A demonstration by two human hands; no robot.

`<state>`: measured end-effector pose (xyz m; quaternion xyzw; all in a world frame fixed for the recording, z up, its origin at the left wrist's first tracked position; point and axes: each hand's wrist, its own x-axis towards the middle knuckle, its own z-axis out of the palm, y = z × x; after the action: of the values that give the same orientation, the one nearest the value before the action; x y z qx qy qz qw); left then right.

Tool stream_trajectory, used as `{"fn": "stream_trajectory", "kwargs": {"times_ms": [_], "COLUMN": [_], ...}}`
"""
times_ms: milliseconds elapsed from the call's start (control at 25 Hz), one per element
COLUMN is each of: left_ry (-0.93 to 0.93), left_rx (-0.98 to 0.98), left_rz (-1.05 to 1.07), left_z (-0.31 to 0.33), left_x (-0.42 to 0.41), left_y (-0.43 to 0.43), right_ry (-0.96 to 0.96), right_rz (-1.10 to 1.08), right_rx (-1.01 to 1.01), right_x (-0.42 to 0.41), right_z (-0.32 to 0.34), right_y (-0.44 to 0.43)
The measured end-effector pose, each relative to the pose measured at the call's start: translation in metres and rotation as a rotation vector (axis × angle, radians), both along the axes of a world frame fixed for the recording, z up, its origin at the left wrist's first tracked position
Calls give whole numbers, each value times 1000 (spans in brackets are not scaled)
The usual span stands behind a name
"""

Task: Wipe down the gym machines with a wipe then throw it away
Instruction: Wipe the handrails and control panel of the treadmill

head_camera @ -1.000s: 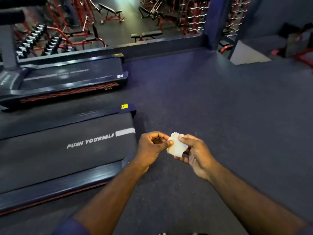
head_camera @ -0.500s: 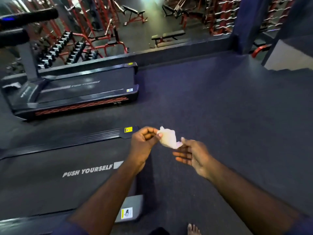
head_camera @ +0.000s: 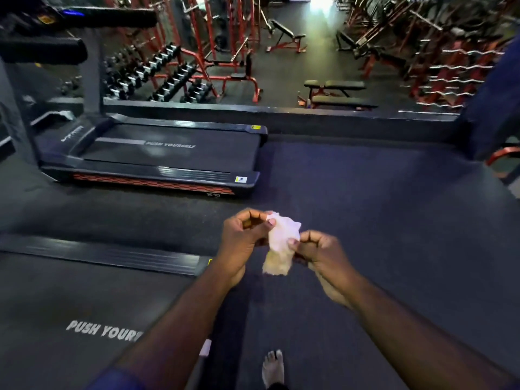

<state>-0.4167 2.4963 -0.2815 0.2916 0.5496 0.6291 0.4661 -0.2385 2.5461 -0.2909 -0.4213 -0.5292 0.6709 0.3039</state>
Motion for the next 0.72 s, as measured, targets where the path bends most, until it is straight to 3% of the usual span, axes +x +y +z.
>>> {"fn": "stream_trajectory", "kwargs": {"times_ms": [240,440,600,720], "left_ry": [77,105,68,61], "left_rx": [-54,-78,-158,-172], "left_rz": [-26,96,206,257], "left_z": [27,25,14,18], "left_x": [-57,-103,-121,-136], "left_y": [191,361,478,556], "right_ry": [132,306,309,293], "right_rz": [-36,-40,-46,21], "right_rx": [-164,-347,-541,-564], "right_x": [-42,-70,-90,-115], "right_z": [26,3,-7,0], "right_y": [192,376,517,618]}}
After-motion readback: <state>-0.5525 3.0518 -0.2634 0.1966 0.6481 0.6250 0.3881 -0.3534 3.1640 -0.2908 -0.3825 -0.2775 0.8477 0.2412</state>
